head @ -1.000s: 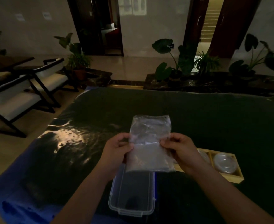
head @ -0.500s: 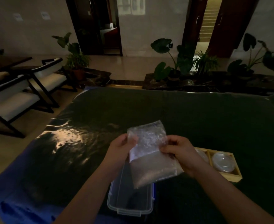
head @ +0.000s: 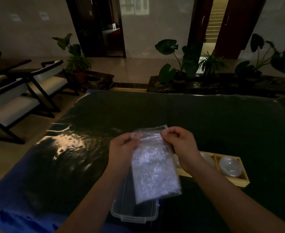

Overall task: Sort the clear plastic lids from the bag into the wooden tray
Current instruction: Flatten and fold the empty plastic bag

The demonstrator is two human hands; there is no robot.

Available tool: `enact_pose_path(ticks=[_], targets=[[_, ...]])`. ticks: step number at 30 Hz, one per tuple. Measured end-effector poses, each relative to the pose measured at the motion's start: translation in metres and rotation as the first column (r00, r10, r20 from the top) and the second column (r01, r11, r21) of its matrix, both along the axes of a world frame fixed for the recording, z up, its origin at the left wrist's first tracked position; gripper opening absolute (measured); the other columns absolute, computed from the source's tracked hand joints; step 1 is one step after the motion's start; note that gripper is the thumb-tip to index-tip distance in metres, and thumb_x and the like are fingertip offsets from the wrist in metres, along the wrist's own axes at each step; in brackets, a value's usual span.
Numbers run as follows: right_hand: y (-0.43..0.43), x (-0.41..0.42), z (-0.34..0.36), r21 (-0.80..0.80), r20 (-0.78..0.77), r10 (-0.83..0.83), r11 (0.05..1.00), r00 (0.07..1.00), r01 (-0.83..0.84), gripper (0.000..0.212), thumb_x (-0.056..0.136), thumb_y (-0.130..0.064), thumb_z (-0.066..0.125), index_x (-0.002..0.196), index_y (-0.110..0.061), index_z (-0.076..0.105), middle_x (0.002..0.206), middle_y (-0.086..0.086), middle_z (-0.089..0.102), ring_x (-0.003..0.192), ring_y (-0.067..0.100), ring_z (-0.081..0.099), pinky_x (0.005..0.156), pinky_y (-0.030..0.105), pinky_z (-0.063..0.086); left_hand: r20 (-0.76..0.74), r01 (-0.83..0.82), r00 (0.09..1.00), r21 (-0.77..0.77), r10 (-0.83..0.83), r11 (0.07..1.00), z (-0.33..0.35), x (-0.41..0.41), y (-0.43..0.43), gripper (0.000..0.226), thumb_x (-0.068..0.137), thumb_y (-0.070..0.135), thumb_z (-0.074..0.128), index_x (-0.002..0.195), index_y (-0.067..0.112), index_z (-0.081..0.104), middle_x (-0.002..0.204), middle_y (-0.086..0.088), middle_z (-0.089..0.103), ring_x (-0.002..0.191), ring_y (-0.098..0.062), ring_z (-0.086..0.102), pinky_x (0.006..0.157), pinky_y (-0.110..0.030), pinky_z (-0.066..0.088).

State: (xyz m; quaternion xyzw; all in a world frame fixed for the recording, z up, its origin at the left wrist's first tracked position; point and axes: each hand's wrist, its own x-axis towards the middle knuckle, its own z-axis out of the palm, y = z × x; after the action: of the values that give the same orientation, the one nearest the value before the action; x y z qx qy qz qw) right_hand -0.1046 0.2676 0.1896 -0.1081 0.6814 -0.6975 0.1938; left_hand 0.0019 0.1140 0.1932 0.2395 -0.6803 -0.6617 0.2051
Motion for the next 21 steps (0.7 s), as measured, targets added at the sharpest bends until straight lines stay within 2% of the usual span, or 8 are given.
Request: enact_pose_path(ticks=[2,4,6,8,10,12,17,21], targets=[[0.003,0.003,-0.004,0.009,0.053,0.084,0.996,0.995,-0.085,0.015,0.092,-0.03,0.066,0.106,-0.025,0.071,0.104,-0.001,0.074,0.093,0.017,0.073,0.081,0.041,0.061,-0.027,-0.029,0.999,0.074,0.031,0.997,-0.002,0.002,-0.002,0.019,0.099,0.015,0.063,0.083,0.007,0.072,0.071,-0.002,0.073,0.062,-0.015,0.071,0.056,-0.022,0.059],[0.011,0.005,-0.009,0.02,0.134,0.254,0.966,0.958,-0.259,0.03,0.086,-0.038,0.073,0.114,-0.028,0.068,0.11,0.0,0.074,0.096,0.02,0.074,0.078,0.039,0.061,-0.07,-0.054,0.996,0.115,0.062,0.992,-0.002,0.003,-0.004,0.021,0.1,0.013,0.062,0.081,0.007,0.069,0.064,0.002,0.069,0.056,-0.011,0.067,0.052,-0.021,0.056],[0.017,0.008,-0.012,0.059,0.133,0.353,0.93,0.926,-0.363,0.025,0.081,-0.035,0.078,0.105,-0.027,0.073,0.105,0.0,0.076,0.094,0.019,0.075,0.074,0.036,0.062,-0.076,-0.078,0.993,0.162,0.091,0.984,-0.001,0.004,-0.009,0.019,0.099,0.013,0.064,0.083,0.005,0.069,0.065,0.0,0.07,0.058,-0.012,0.069,0.053,-0.025,0.059],[0.019,0.011,-0.015,0.091,0.086,0.307,0.945,0.948,-0.314,0.006,0.085,-0.03,0.075,0.089,-0.026,0.077,0.097,0.001,0.077,0.089,0.02,0.076,0.073,0.037,0.062,-0.043,-0.07,0.996,0.225,0.081,0.972,0.0,0.005,-0.014,0.019,0.097,0.021,0.067,0.094,0.002,0.071,0.08,-0.009,0.076,0.07,-0.02,0.075,0.06,-0.033,0.064],[0.018,0.011,-0.017,0.079,0.061,0.206,0.974,0.977,-0.21,0.006,0.088,-0.026,0.072,0.084,-0.026,0.077,0.094,0.002,0.077,0.086,0.02,0.076,0.073,0.038,0.061,-0.004,0.055,0.998,0.308,-0.056,0.95,0.001,0.009,-0.016,0.023,0.097,0.031,0.066,0.108,0.012,0.073,0.096,-0.009,0.079,0.086,-0.025,0.078,0.066,-0.035,0.064],[0.02,0.008,-0.018,0.025,0.072,0.14,0.99,0.988,-0.142,0.007,0.089,-0.024,0.071,0.085,-0.023,0.077,0.093,0.003,0.077,0.086,0.021,0.076,0.072,0.038,0.062,0.03,0.186,0.978,0.311,-0.205,0.932,-0.002,0.015,-0.015,0.026,0.098,0.033,0.063,0.117,0.017,0.071,0.106,-0.009,0.079,0.093,-0.027,0.078,0.068,-0.033,0.063],[0.025,0.006,-0.021,0.0,0.042,0.089,0.996,0.995,-0.089,0.005,0.089,-0.017,0.071,0.09,-0.019,0.075,0.094,0.004,0.077,0.089,0.023,0.076,0.075,0.04,0.061,0.141,0.193,0.963,0.229,-0.228,0.954,-0.011,0.024,-0.011,0.019,0.098,0.021,0.063,0.115,0.027,0.07,0.098,0.001,0.079,0.085,-0.02,0.078,0.064,-0.029,0.061],[0.025,0.01,-0.023,0.018,-0.04,0.095,0.995,0.995,-0.094,0.007,0.09,-0.021,0.069,0.092,-0.026,0.074,0.098,0.0,0.075,0.09,0.018,0.074,0.076,0.04,0.061,0.135,0.197,0.967,0.147,-0.217,0.969,-0.013,0.024,-0.009,0.022,0.097,0.012,0.062,0.113,0.024,0.07,0.11,-0.004,0.075,0.094,-0.021,0.076,0.069,-0.031,0.06]])
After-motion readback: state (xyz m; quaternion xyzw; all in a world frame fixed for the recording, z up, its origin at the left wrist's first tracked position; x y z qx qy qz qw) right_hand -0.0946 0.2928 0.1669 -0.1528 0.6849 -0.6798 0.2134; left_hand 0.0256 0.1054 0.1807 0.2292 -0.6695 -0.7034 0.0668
